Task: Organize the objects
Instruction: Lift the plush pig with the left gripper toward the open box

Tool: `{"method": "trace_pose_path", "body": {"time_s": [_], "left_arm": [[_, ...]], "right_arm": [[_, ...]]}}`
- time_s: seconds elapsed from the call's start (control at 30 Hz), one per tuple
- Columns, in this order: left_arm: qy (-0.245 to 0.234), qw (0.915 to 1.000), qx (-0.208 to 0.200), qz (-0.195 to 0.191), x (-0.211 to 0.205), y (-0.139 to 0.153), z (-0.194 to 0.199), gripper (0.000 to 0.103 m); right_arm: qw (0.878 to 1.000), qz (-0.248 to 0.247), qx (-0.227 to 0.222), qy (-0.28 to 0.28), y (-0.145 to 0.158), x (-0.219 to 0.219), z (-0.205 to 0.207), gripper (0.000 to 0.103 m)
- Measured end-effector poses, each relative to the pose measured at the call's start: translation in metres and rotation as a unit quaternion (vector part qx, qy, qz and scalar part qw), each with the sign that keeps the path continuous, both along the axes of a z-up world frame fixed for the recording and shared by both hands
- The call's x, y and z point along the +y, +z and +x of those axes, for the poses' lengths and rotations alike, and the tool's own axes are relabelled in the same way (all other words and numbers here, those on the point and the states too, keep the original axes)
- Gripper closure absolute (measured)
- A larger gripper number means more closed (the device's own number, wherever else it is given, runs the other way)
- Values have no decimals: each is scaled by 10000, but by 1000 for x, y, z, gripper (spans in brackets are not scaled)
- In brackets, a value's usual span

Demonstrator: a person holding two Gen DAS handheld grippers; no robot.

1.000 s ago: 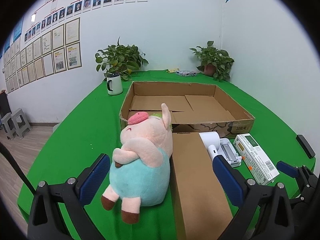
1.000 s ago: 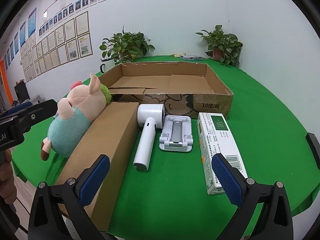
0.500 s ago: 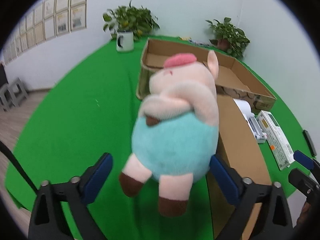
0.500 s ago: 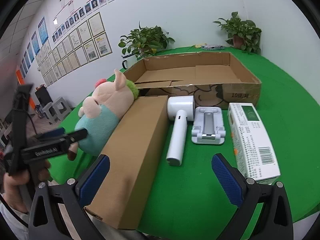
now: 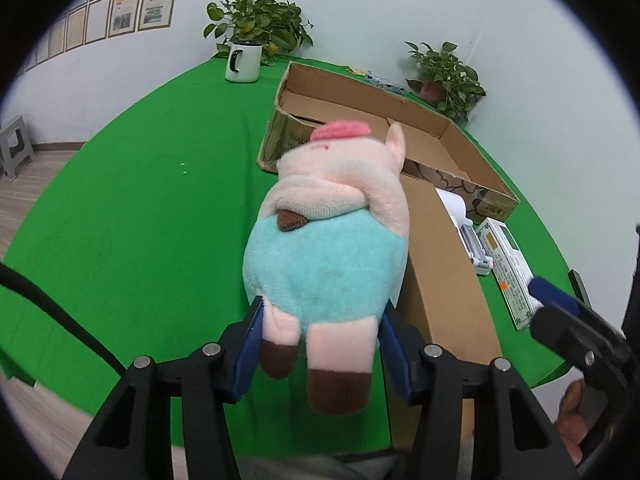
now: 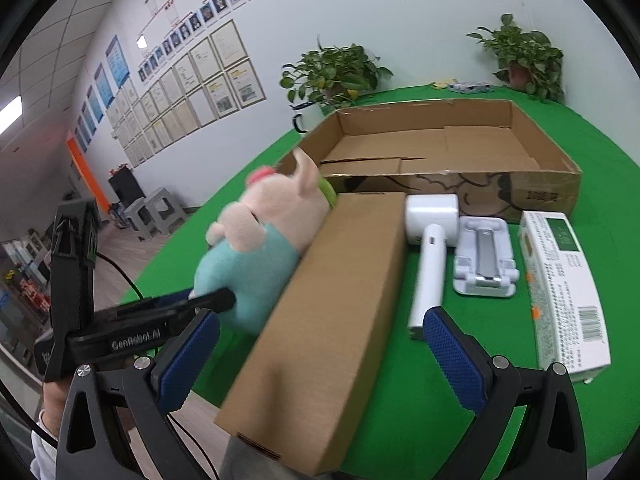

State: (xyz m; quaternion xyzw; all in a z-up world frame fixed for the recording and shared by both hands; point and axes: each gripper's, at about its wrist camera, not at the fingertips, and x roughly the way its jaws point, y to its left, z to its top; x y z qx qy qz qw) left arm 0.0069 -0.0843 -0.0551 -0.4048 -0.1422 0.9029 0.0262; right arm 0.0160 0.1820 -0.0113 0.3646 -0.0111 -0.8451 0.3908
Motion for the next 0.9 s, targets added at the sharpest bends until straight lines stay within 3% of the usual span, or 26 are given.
{"method": "trace_pose_path", "body": {"time_s": [0.13,0.27,0.4,0.5,0.67,0.73,0.77,0.9], "left_arm": [[51,9999,-136,54,5,1,20,48],[168,9996,131,-165,2,10,36,47],[287,9981,537,47,-18,20,43,28],[296,9965,586,524,-39,15,34,28],[17,9900,272,1382,-63,-15,2,26],[-244,9829,222,1813,-63,-24,-8,30],[-409,9804,226,1912,-58,-25,-11,37],[-617,9892,326,1287,-30,-14,-12,45]], "right_arm": [[9985,-228,-326,374,5,-19,-3,1],[9943,-321,-730,704,3,-39,-8,1],[9920,-384,-824,875,7,-52,-7,1],[9915,-447,-842,888,13,-56,-9,1],[9921,-411,-846,833,20,-57,-9,1],[9922,-379,-857,818,21,-55,-9,1],[9926,-341,-851,797,19,-55,-12,1],[9935,-203,-901,667,21,-51,-15,1]]}}
